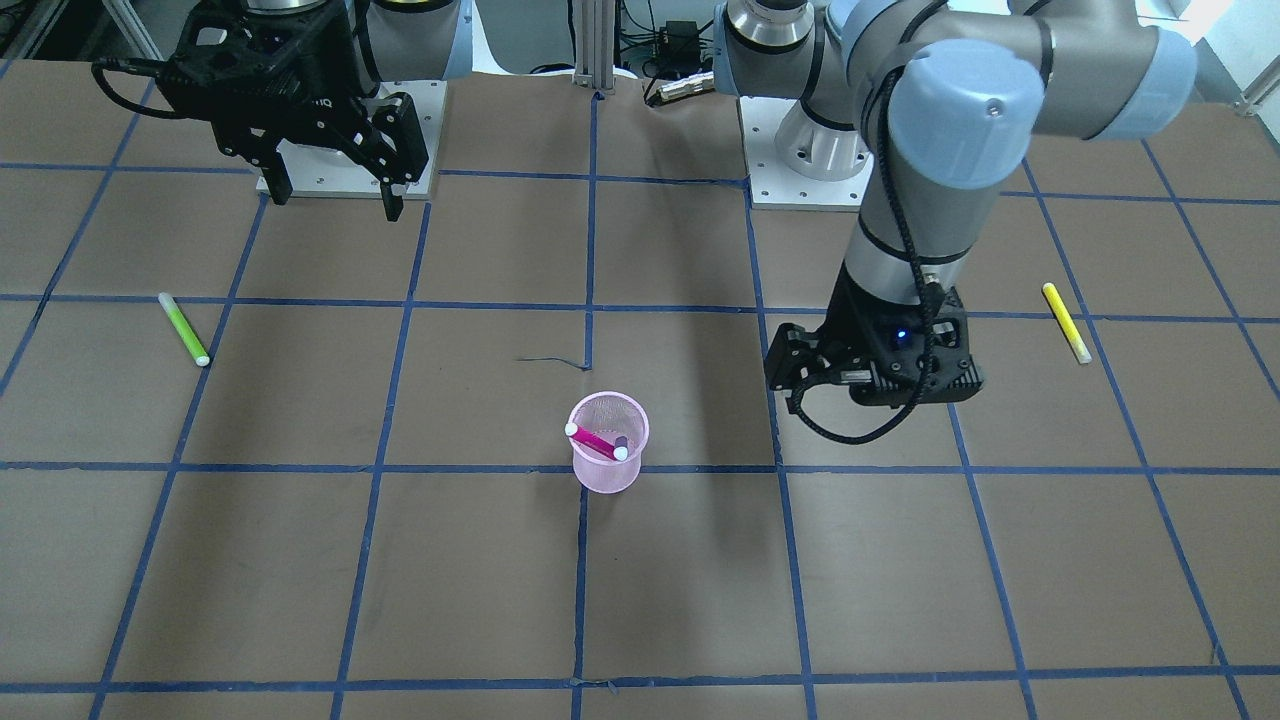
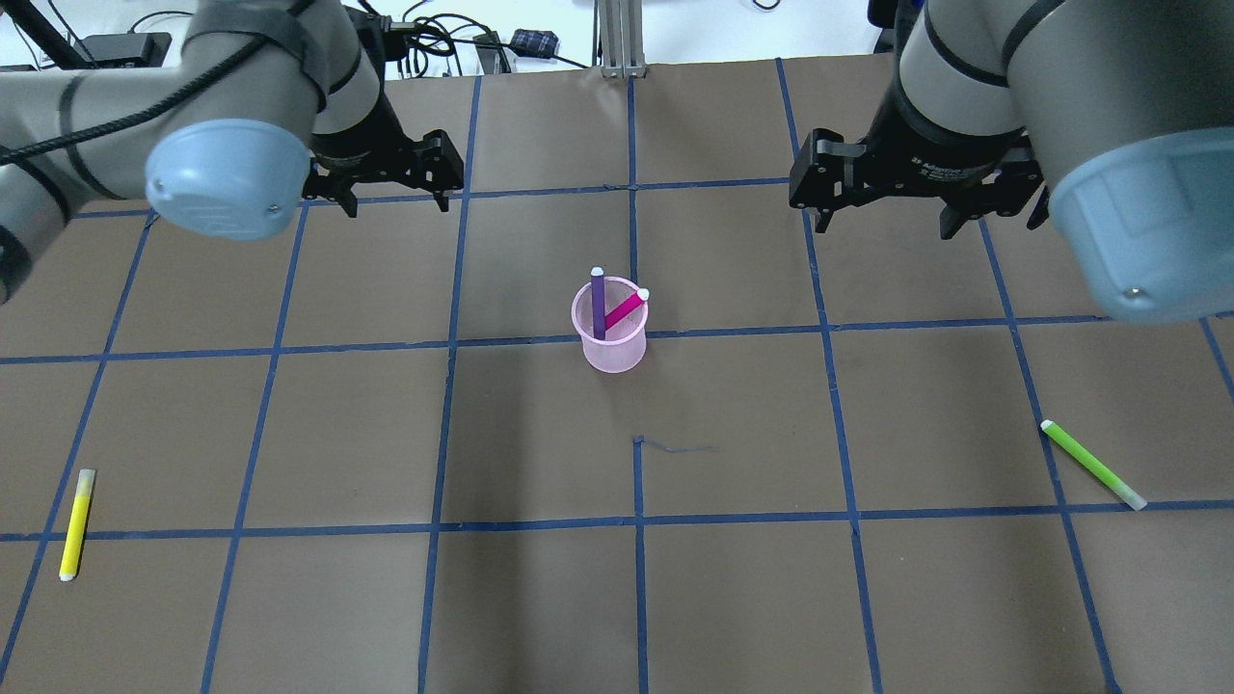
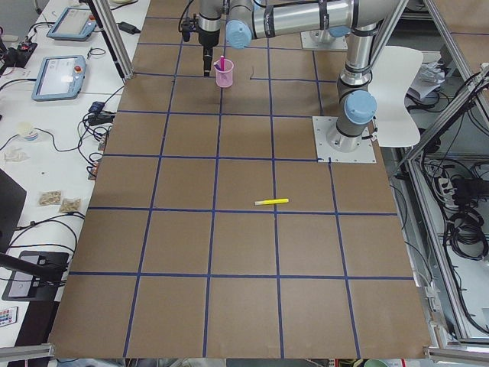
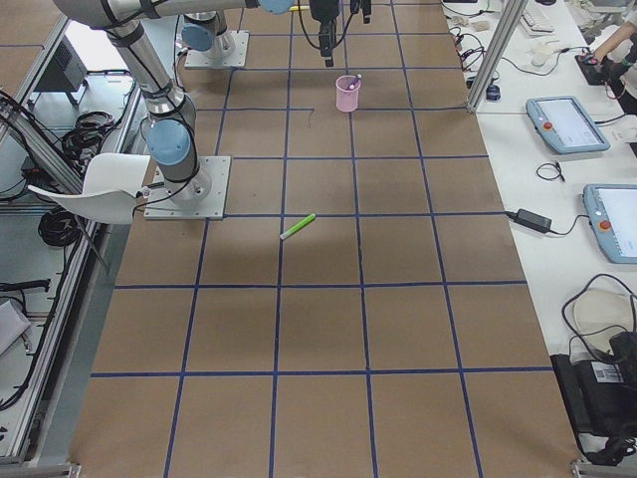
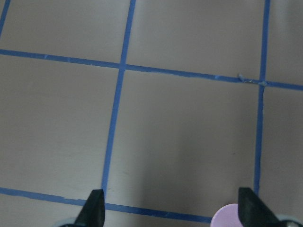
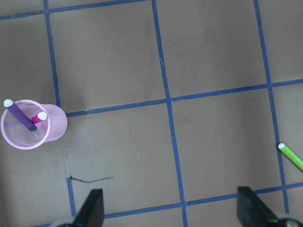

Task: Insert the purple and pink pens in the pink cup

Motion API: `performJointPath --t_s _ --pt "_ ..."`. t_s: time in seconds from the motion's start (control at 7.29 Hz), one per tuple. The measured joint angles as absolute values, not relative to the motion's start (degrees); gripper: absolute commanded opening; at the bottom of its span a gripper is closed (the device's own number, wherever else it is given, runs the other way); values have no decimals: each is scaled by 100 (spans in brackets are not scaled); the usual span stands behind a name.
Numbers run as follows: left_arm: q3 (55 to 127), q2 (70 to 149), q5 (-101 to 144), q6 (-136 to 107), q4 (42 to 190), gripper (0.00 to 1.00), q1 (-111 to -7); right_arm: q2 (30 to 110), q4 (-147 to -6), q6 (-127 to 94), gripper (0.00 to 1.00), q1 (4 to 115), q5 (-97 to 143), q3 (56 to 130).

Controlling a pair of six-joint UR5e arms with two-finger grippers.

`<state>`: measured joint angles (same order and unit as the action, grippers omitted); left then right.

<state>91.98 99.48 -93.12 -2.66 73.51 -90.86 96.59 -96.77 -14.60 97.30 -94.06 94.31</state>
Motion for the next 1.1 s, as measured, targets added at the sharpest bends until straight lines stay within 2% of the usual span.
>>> performJointPath --t_s 0.41,0.69,1.1 --pt "9228 9279 -9016 280 8471 100 -8742 9659 -9665 -1461 100 9729 -9411 9431" --pt "9309 8924 -8927 461 8654 100 -8734 9659 -9653 -1461 100 9729 -9407 9431" --pt "9357 8792 -9037 496 8768 100 -8724 9657 -9658 -1453 100 9729 -9407 9433"
